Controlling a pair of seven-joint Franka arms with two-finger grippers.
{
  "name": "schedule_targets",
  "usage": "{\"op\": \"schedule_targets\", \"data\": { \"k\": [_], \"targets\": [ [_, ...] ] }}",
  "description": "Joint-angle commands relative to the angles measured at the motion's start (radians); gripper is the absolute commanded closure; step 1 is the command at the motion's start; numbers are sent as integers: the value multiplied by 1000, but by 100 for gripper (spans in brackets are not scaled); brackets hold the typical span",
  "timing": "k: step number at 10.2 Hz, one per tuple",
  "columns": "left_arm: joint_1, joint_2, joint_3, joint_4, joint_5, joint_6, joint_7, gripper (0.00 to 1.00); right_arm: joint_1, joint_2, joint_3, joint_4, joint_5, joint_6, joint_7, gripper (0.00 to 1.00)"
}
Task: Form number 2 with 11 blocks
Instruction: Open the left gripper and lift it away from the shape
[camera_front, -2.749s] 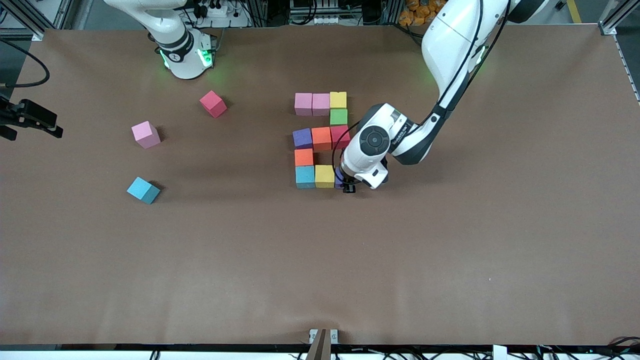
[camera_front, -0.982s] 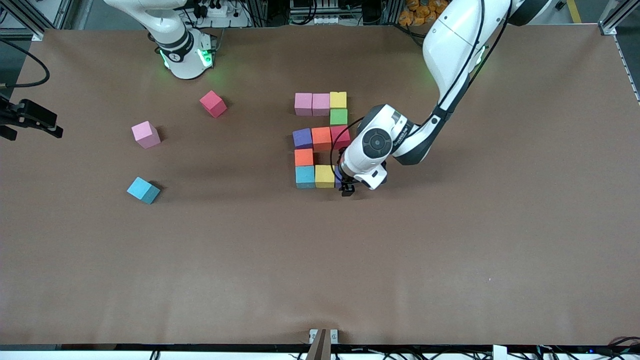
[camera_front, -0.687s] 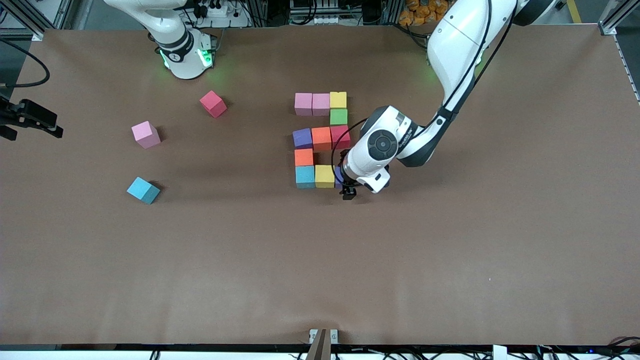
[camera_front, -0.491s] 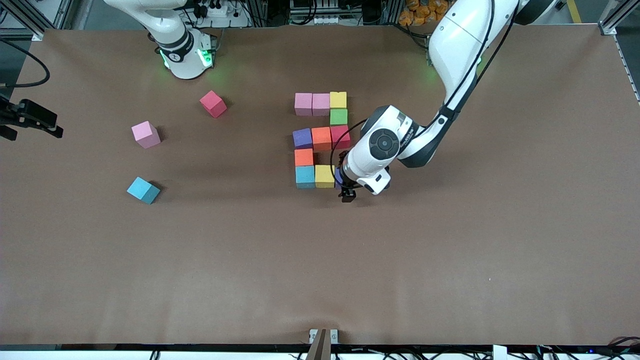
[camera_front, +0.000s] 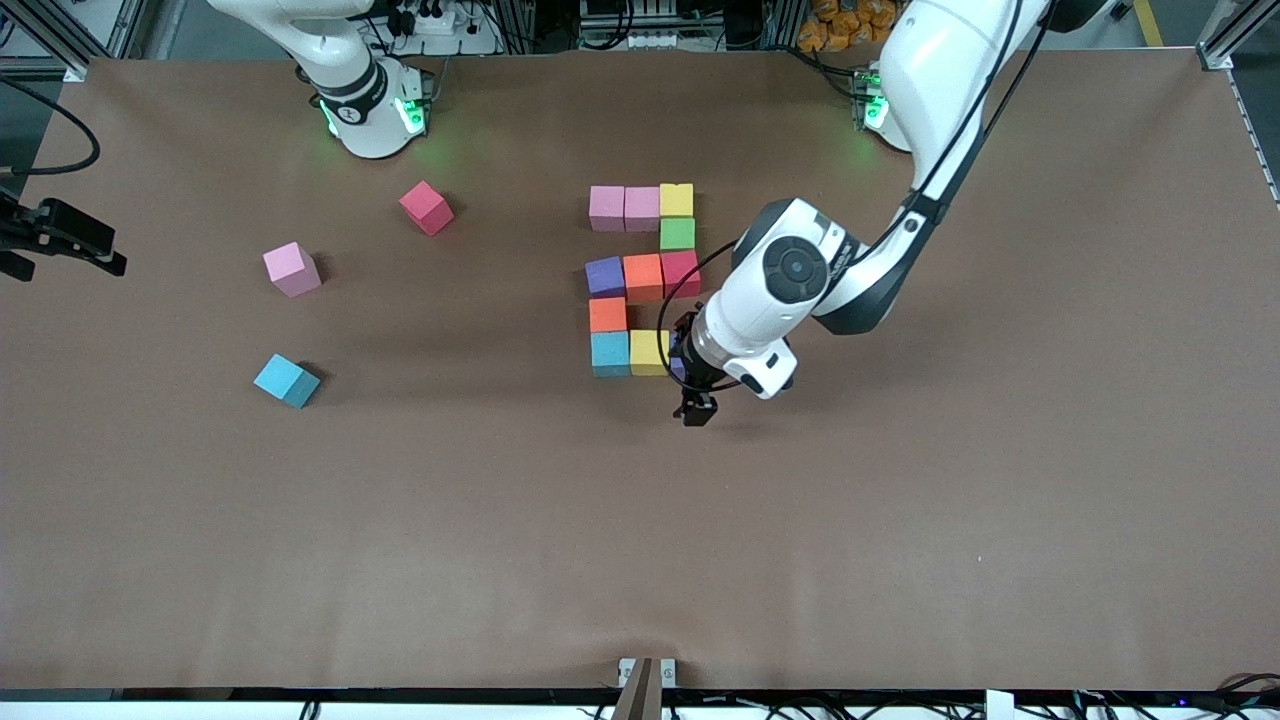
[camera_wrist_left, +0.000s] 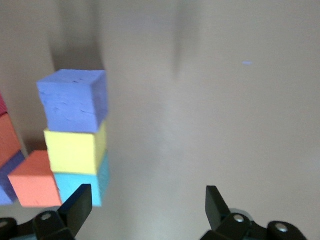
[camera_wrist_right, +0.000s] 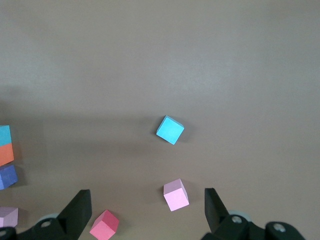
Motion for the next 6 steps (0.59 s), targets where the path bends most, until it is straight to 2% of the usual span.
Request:
{"op": "schedule_targets", "data": {
  "k": [1, 6],
  "targets": [
    [-3, -66, 47, 27, -14, -38, 134, 0, -4, 0, 2, 8, 9, -14, 4, 0],
    [16, -151, 188, 22, -22, -69, 590, 0, 1, -12, 9, 8, 9, -18, 3, 0]
  ]
}}
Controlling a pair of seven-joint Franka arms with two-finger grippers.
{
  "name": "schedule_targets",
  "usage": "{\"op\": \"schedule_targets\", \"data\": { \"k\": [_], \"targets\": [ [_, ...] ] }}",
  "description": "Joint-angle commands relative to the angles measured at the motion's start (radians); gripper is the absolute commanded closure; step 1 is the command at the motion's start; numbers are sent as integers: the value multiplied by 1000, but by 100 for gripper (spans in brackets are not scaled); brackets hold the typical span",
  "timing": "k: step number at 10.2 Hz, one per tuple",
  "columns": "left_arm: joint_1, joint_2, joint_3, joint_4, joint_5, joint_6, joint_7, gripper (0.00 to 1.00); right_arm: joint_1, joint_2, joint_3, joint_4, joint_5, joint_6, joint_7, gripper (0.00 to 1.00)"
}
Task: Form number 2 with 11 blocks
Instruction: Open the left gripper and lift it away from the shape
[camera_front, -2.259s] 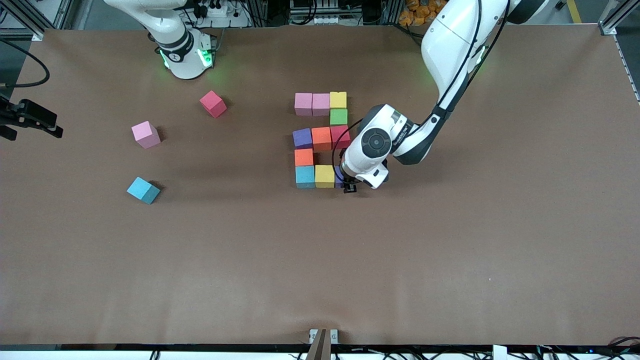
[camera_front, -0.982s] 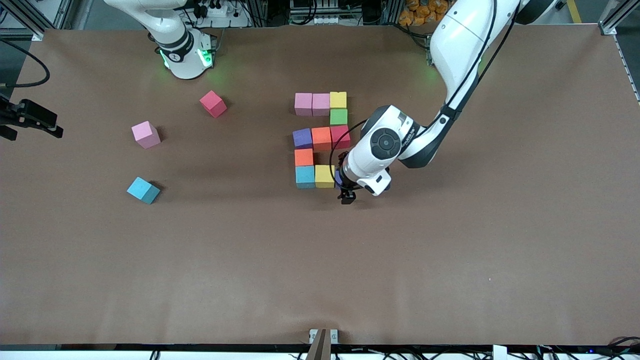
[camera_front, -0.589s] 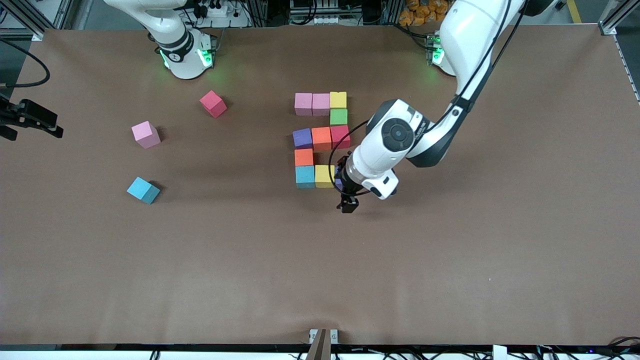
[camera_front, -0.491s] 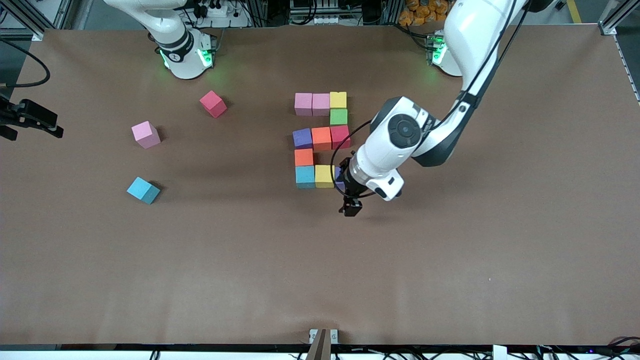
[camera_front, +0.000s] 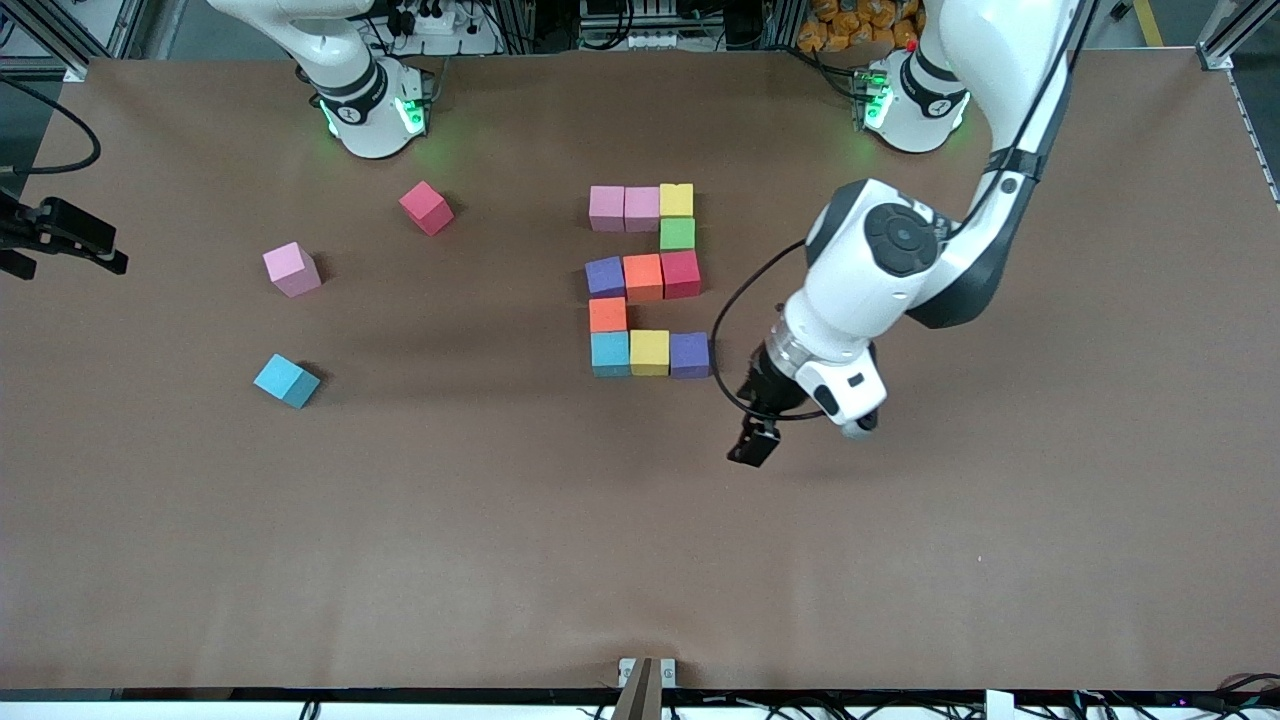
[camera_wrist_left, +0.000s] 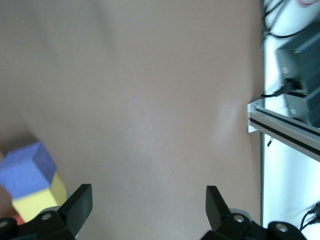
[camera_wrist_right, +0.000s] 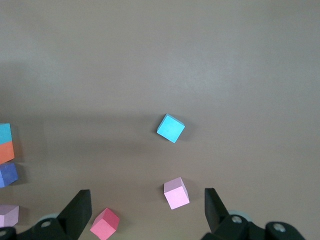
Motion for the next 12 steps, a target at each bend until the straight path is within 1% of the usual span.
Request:
{"op": "schedule_targets", "data": {
  "k": [1, 3, 4, 6, 8, 9, 10, 11, 12],
  "targets": [
    [12, -62, 61, -11, 1, -105, 200, 0, 1, -11, 5, 5, 9, -11, 3, 0],
    [35, -77, 127, 32, 0, -159, 416, 0, 8, -16, 5, 1, 8, -13, 1, 0],
    [58, -91, 149, 34, 4, -198, 524, 0, 8, -17, 5, 1, 5, -13, 1, 0],
    [133, -144, 149, 31, -13, -284, 772, 0, 8, -51, 5, -42, -2, -2, 1, 0],
    [182, -180, 150, 31, 4, -364, 973, 0, 7, -62, 5, -55, -3, 0, 0, 0],
    [193, -195, 163, 41, 30, -437, 1080, 0, 7, -62, 5, -52, -3, 1, 1, 0],
    [195, -213, 172, 63, 105, -475, 1106, 0, 7, -62, 5, -49, -3, 4, 1, 0],
    [214, -230, 169, 60, 150, -504, 1135, 0, 7, -62, 5, -47, 7, 25, 3, 0],
    [263, -259, 155, 58, 142, -539, 1208, 0, 8, -62, 7, -49, 9, 33, 3, 0]
  ]
}}
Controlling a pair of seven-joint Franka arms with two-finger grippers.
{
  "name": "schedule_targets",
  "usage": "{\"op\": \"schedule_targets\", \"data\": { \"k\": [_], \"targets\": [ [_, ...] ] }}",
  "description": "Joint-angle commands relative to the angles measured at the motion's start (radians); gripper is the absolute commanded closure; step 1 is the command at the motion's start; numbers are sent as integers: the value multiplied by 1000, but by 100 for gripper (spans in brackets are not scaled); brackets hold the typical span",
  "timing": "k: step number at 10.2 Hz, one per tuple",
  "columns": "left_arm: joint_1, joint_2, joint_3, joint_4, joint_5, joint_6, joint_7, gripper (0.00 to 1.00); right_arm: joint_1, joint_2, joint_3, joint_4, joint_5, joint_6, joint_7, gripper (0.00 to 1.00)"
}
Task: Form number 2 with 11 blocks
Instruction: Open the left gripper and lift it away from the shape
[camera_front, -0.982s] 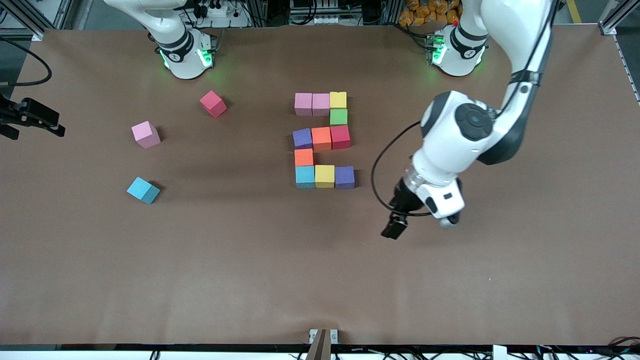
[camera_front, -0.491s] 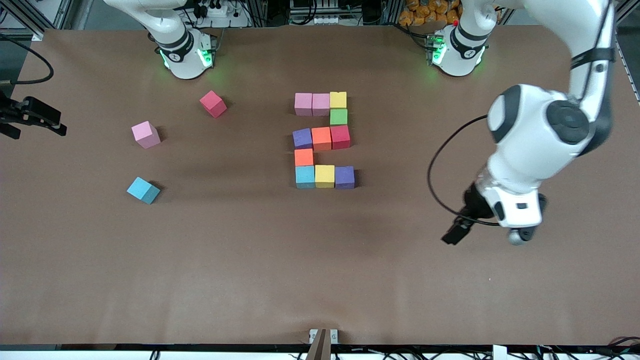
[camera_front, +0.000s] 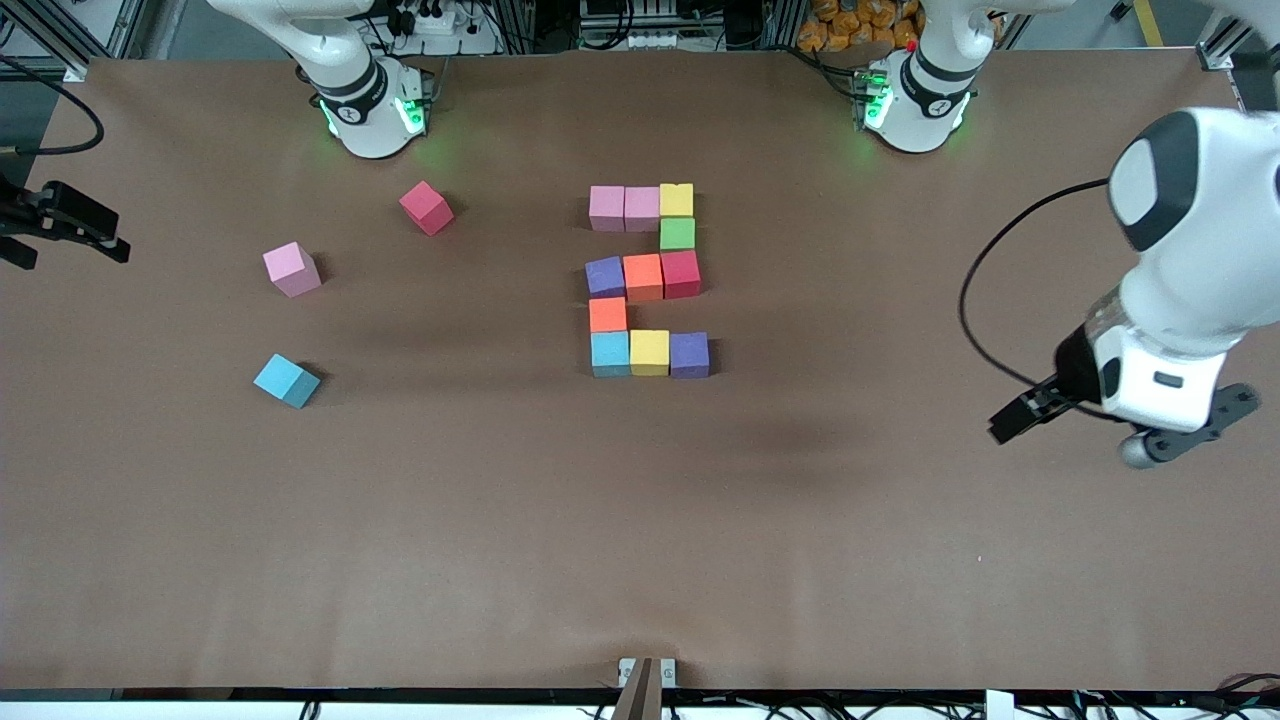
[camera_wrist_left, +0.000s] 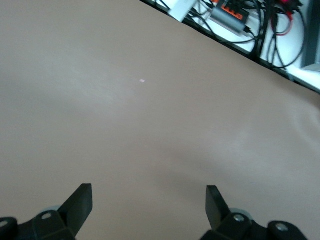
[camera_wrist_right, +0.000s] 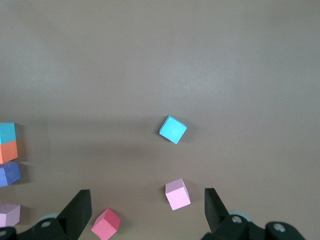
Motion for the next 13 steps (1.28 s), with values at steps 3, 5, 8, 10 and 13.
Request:
{"op": "schedule_targets", "data": {
  "k": [3, 5, 8, 10, 13],
  "targets": [
    [62, -121, -21, -1, 40, -206, 129, 0, 4, -23, 4, -29, 9, 19, 3, 0],
    [60, -171, -24, 0, 38, -309, 148, 0, 4, -23, 4, -29, 9, 16, 3, 0],
    [82, -259, -39, -15, 19, -397, 354, 0, 5, -23, 4, -30, 9, 10, 3, 0],
    [88, -320, -82, -41, 5, -420, 356, 0, 10, -23, 4, -29, 9, 10, 3, 0],
    [147, -425, -119, -154, 2, -397, 362, 0, 20, -23, 4, -29, 9, 10, 7, 0]
  ]
}}
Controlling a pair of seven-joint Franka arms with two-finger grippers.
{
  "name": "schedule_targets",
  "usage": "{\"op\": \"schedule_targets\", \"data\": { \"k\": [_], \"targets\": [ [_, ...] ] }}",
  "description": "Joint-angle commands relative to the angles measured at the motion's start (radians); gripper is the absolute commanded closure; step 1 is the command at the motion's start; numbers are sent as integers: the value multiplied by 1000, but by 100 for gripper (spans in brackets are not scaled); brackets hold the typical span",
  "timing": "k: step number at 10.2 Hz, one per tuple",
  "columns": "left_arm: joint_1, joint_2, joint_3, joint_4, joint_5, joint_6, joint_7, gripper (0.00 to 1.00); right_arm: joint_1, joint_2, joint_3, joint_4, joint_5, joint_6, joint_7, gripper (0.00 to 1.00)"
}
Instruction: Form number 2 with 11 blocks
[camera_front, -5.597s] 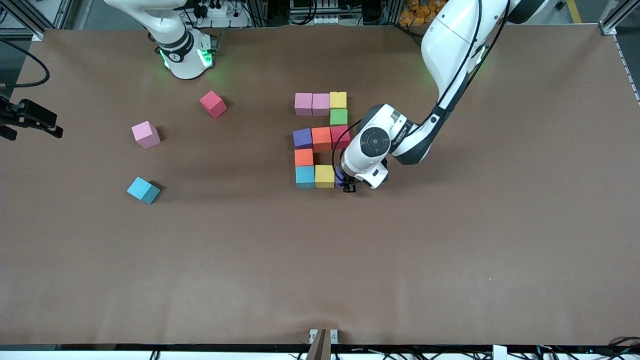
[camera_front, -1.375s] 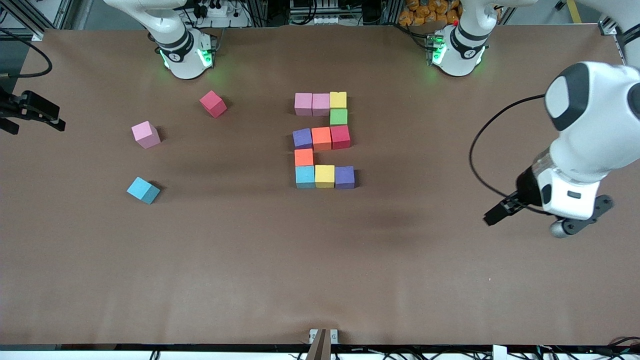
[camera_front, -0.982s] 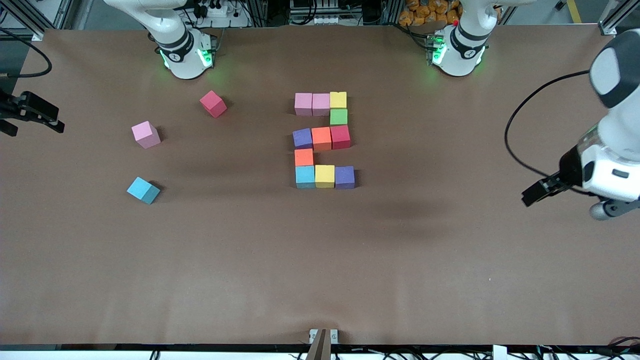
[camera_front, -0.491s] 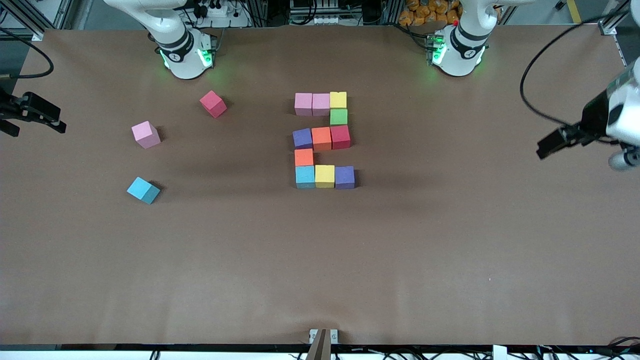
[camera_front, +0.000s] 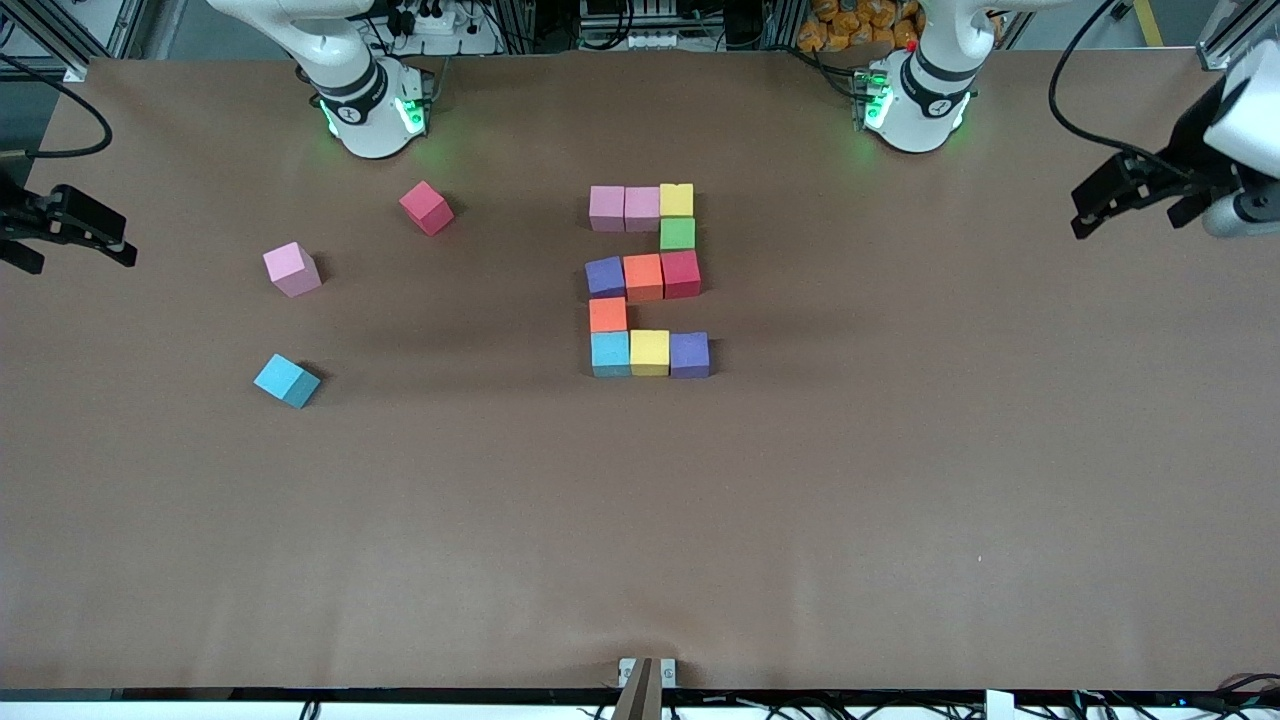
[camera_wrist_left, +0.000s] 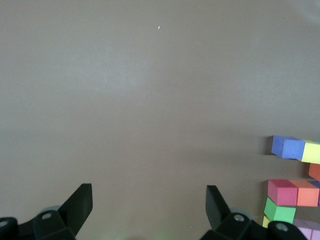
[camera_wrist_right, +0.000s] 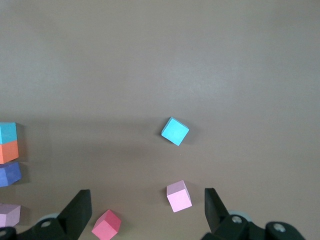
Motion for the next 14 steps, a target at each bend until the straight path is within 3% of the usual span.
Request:
{"op": "schedule_targets", "data": {
  "k": [1, 7, 14],
  "targets": [
    [99, -84, -65, -100, -10, 33, 30, 0, 16, -21, -2, -19, 8, 3, 9, 0],
    [109, -46, -63, -57, -74, 32, 64, 0, 15, -19, -4, -21, 7, 2, 7, 0],
    [98, 17, -60, -50, -62, 41, 104, 0, 15, -18, -4, -21, 5, 2, 7, 0]
  ]
}}
